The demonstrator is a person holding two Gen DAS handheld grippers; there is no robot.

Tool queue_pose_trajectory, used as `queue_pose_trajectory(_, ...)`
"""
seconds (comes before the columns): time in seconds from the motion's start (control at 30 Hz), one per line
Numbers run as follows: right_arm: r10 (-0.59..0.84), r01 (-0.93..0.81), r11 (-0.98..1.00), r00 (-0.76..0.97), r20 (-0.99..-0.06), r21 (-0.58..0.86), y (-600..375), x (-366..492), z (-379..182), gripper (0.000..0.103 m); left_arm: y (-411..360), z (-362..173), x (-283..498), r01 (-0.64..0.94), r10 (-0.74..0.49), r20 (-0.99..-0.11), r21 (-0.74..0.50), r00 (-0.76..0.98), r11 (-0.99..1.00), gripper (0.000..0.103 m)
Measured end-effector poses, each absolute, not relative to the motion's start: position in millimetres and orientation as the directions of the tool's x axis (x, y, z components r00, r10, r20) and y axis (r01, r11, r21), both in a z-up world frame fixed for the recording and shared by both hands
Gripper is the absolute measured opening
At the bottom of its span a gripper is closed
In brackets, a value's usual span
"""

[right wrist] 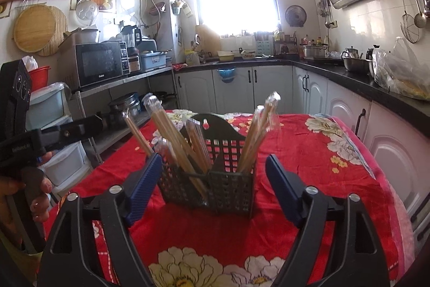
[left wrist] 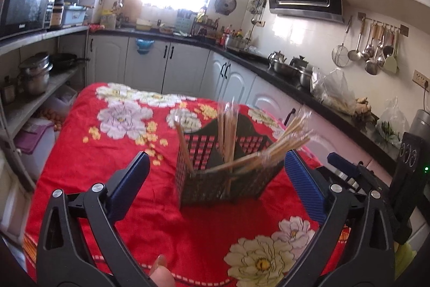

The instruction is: Organize utensils

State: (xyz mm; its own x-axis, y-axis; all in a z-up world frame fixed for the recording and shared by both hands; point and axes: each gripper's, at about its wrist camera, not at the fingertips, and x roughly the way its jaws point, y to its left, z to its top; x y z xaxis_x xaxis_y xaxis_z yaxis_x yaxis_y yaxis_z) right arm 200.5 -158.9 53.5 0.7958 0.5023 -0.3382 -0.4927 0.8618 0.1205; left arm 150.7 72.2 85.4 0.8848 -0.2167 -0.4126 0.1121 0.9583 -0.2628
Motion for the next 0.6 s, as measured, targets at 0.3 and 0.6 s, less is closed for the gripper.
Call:
queue_pose_trajectory(0.3,0.494,-0.489,0.865,0.790,-0.362,0.112,-162.5,180.6,38.4,0.090,68.7,57.5,139.1,0.082,-0.210,-0.464,-0.282,0.860,0.956,0.092)
queue_pose_trajectory(0.6,0.485,-0.486,0.868,0.782,-0.390,0.104,-164.9,165.9,21.7,0.095,59.4,38.0,127.5,0.071,-0.202,-0.500,-0.270,0.842,0.960,0.092)
